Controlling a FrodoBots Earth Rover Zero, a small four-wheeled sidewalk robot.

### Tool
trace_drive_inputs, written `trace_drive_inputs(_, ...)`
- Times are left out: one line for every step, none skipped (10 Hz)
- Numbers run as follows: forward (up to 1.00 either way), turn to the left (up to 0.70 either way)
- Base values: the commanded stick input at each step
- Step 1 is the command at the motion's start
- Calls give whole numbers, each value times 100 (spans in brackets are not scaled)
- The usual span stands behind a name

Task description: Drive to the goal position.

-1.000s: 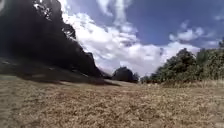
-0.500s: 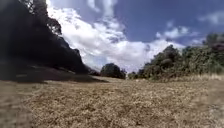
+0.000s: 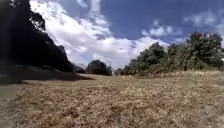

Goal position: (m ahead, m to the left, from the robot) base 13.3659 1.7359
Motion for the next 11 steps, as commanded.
trace_drive_inputs(70,-4)
trace_drive_inputs(70,0)
trace_drive_inputs(70,0)
trace_drive_inputs(70,0)
trace_drive_inputs(70,0)
trace_drive_inputs(70,0)
trace_drive_inputs(70,0)
trace_drive_inputs(70,0)
trace_drive_inputs(70,0)
trace_drive_inputs(70,0)
trace_drive_inputs(70,0)
